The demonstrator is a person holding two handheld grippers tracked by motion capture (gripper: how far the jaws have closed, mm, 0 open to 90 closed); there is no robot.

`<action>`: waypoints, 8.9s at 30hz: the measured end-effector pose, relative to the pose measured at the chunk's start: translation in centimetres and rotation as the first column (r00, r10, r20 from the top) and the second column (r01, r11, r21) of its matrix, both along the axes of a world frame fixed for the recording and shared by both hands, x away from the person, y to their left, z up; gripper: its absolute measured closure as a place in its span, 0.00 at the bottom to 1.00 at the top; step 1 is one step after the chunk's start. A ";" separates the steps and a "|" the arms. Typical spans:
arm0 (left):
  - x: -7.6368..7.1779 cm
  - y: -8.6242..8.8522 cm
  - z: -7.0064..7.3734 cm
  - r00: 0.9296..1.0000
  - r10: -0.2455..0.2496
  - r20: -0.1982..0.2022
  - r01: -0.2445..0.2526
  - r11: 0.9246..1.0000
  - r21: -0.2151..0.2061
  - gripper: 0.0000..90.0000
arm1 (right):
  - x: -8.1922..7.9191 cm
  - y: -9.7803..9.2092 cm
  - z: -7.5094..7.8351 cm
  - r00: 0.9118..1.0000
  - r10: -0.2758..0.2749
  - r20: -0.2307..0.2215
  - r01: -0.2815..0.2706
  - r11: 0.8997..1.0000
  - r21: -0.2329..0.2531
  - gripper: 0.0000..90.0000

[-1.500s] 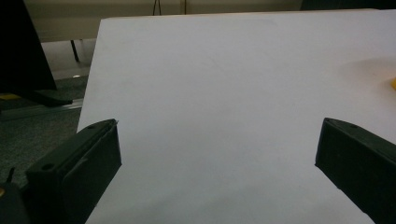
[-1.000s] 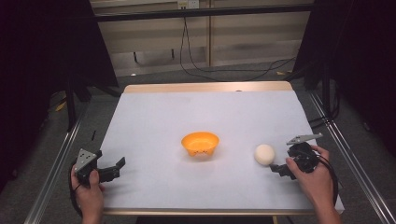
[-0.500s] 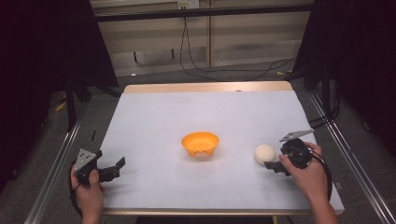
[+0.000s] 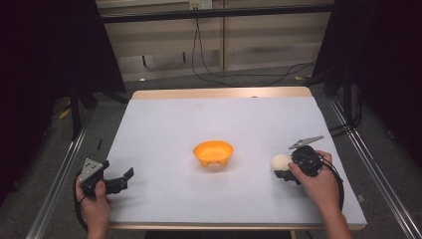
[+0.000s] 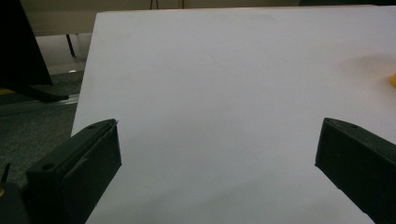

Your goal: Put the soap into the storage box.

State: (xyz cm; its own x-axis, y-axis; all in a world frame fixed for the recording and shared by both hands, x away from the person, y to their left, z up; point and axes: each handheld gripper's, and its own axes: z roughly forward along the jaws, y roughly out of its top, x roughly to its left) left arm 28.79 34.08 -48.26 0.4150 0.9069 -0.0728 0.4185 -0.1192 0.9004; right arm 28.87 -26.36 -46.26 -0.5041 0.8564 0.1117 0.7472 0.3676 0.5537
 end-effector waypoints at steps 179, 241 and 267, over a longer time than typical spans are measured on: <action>0.2 -0.1 0.0 1.000 0.005 -0.022 -0.005 1.000 0.004 0.00 | 6.7 14.8 7.1 0.959 0.282 0.038 -0.284 0.958 0.036 0.26; 0.3 0.0 0.0 1.000 0.004 -0.026 -0.004 1.000 -0.007 0.00 | 8.8 19.9 4.1 0.958 0.283 -0.047 -0.282 0.959 0.017 0.26; 0.3 -0.1 0.0 1.000 0.007 -0.026 -0.007 1.000 -0.004 0.00 | 7.9 17.0 5.5 0.970 0.241 0.037 -0.243 0.967 0.077 0.10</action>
